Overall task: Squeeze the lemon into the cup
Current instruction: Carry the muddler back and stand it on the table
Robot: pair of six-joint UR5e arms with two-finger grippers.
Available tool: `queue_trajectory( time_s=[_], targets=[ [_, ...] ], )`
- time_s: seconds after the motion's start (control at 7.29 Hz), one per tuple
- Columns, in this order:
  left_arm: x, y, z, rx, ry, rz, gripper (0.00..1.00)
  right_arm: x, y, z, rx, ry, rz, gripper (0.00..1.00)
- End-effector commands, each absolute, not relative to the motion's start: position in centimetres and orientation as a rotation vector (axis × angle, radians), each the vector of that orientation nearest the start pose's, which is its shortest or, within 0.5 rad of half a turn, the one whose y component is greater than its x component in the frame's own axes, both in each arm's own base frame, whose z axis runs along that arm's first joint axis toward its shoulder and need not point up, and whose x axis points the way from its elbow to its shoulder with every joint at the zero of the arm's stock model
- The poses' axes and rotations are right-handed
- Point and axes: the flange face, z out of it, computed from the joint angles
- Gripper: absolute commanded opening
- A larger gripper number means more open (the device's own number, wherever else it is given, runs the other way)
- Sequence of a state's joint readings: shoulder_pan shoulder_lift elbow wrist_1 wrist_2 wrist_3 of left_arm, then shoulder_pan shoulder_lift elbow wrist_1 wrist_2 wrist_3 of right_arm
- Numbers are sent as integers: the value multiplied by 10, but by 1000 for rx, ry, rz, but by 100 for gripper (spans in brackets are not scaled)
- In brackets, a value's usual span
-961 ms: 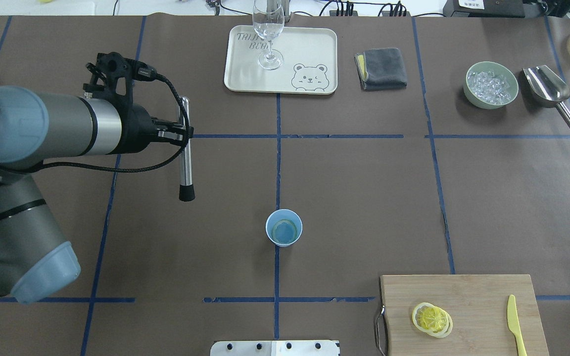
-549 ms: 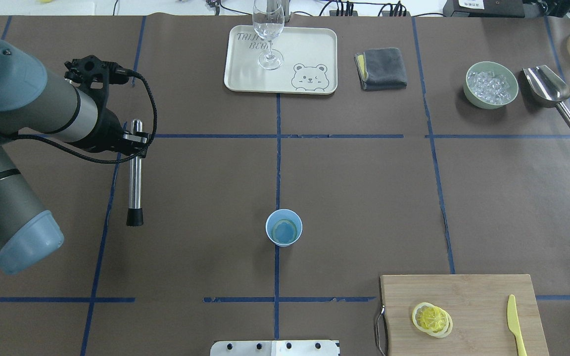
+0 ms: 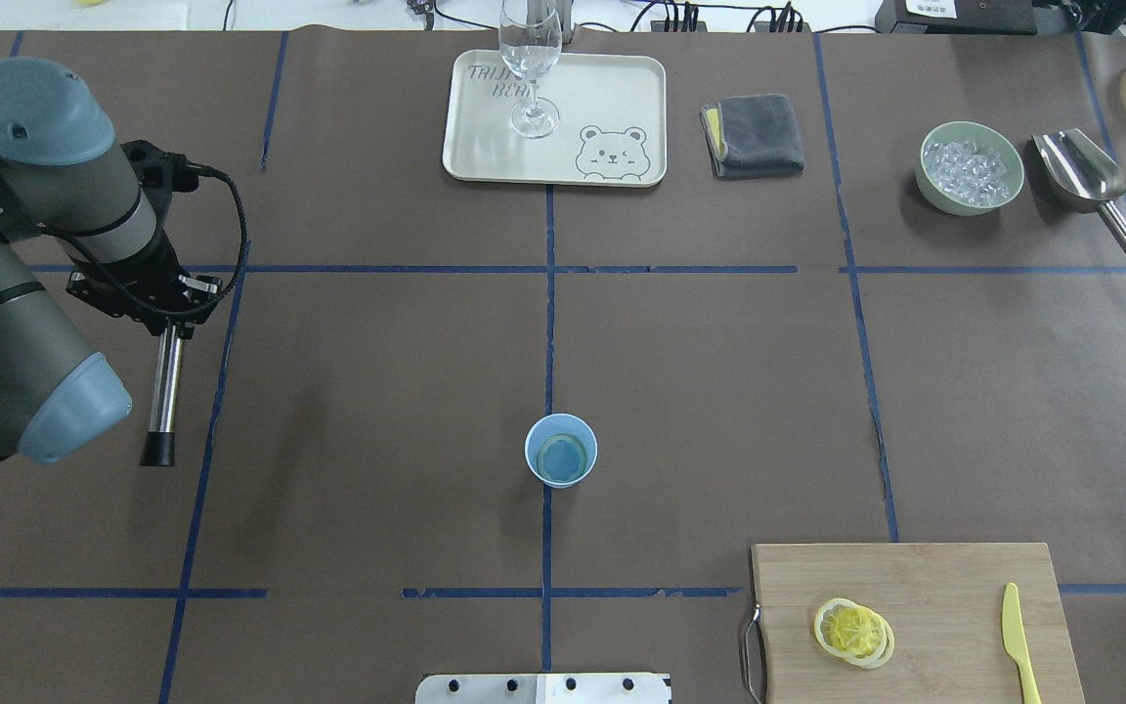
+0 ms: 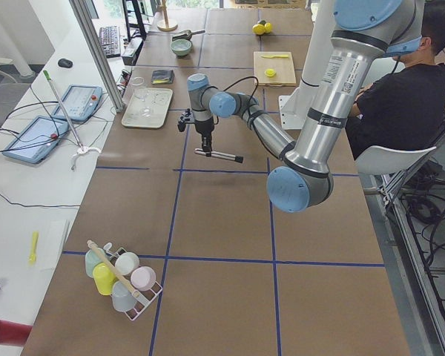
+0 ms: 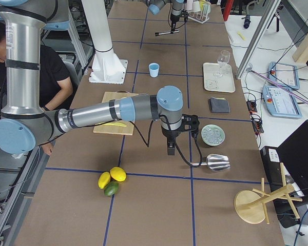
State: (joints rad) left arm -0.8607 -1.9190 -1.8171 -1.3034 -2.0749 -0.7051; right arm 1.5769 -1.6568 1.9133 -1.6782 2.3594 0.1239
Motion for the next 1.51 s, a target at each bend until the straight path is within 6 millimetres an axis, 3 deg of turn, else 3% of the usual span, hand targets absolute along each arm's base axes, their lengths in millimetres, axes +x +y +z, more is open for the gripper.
queue_trajectory(
  time_s=[0.0,0.14,0.55,0.69,0.82,0.96,1.1,1.37],
  targets=[
    [289,-525,472,-95,538,213,0,65,-452,538,102,-794,62,100],
    [287,-525,505,-107,536,201,0,65,-452,537,103,-794,61,100],
    [269,-509,564,-211,663,153,0,65,-453,536,104,-794,60,100],
    [268,-509,567,-215,662,138,0,65,-453,536,104,-794,60,100],
    [267,-510,566,-210,665,137,93,66,-453,536,105,-793,61,100],
    [266,-511,563,-193,675,140,100,66,-453,537,103,-791,61,100],
    [257,-518,559,-168,688,124,100,66,-453,538,102,-791,62,100],
    [189,-569,503,-59,770,-18,100,66,-453,537,103,-791,61,100]
  ],
)
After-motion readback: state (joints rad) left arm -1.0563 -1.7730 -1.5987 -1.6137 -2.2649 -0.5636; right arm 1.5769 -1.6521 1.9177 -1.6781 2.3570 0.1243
